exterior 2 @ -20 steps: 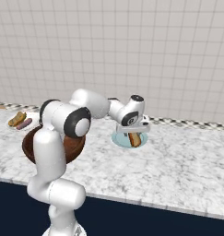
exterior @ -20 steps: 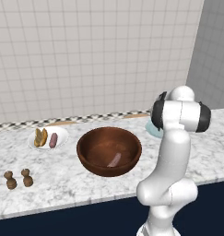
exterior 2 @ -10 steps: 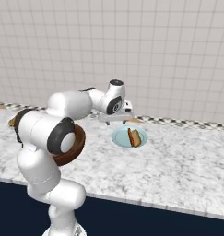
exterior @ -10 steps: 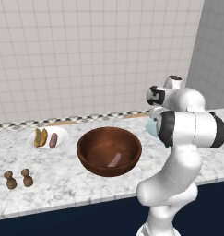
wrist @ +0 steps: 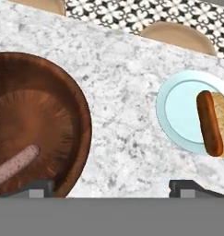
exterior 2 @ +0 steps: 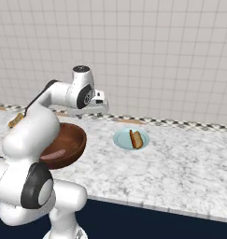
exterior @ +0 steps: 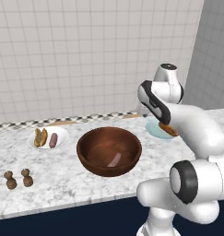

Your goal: Place one bun and one sausage from the bowl on each plate.

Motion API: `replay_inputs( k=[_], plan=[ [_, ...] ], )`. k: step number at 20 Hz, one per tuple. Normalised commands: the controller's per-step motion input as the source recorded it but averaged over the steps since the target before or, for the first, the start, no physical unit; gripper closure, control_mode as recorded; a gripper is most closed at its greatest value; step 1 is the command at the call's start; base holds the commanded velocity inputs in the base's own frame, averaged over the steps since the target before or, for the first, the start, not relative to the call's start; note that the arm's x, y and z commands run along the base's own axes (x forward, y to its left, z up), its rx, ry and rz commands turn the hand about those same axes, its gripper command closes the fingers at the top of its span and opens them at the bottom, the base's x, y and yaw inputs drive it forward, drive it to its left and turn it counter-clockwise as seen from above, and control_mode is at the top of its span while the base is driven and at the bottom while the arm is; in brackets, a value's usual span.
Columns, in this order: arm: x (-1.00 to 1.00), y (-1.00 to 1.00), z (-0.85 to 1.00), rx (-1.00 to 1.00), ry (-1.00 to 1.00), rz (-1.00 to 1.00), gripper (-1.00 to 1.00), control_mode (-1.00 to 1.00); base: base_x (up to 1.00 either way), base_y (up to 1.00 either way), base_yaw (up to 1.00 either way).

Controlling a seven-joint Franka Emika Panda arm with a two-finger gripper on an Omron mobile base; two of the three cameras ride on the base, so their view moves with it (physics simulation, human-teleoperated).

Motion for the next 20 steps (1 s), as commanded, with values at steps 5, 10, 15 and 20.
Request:
replay_inputs(
  k=[5,10,15,20],
  plan=[
    [-0.75,0.79,0.69,0.01,0.09,-0.32,-1.00,-1.00,0.00,0.00,0.00],
    [-0.52,0.75,-0.06,0.00,0.35,-0.44,-1.00,-1.00,0.00,0.00,0.00],
    [-0.19,0.29,-0.62,0.05,0.32,-0.12,-1.00,-1.00,0.00,0.00,0.00],
    [0.07,0.48,-0.88,0.00,0.05,-0.05,-1.00,-1.00,0.00,0.00,0.00]
  ],
)
